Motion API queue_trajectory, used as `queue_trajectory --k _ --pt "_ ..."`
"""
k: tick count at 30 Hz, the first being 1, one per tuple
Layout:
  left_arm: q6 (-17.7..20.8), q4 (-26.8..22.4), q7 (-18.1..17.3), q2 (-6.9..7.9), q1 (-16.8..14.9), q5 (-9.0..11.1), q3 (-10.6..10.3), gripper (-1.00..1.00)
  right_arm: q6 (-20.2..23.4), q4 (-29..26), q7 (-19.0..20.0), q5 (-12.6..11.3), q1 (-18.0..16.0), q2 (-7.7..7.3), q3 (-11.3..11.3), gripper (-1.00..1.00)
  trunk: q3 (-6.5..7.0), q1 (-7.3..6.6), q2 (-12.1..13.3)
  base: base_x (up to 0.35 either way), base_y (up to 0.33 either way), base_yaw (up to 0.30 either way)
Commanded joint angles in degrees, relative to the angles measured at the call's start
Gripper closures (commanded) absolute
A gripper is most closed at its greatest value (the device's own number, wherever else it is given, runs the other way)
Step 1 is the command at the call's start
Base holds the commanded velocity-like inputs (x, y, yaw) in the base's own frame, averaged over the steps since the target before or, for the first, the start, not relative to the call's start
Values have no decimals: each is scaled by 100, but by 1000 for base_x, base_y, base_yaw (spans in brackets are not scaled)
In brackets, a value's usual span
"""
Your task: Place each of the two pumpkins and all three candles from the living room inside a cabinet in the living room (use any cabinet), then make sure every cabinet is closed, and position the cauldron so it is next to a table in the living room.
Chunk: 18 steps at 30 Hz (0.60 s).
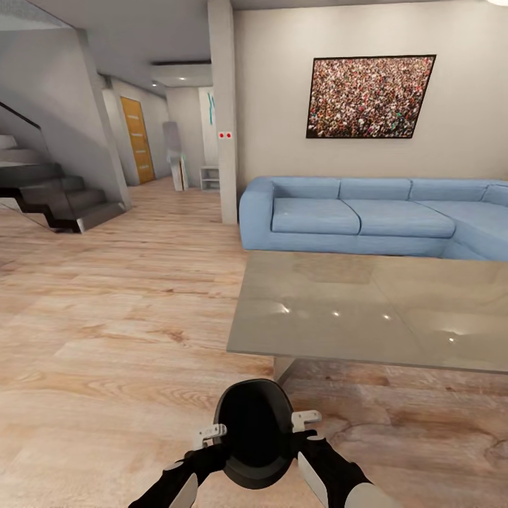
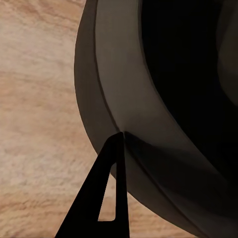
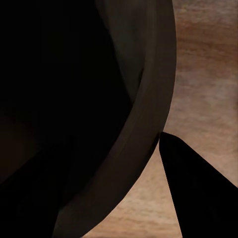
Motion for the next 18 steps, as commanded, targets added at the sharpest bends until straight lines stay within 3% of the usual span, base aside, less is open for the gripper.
queue_trajectory --k 1,18 --pt "25 0 1 9 -1 29 -39 100 22 -77 2 -136 -6 -6 118 100 -5 -2 -3 0 0 0" --pt "23 0 1 11 -1 33 -39 100 25 -77 5 -137 -6 -6 118 100 -49 3 -5 39 0 0"
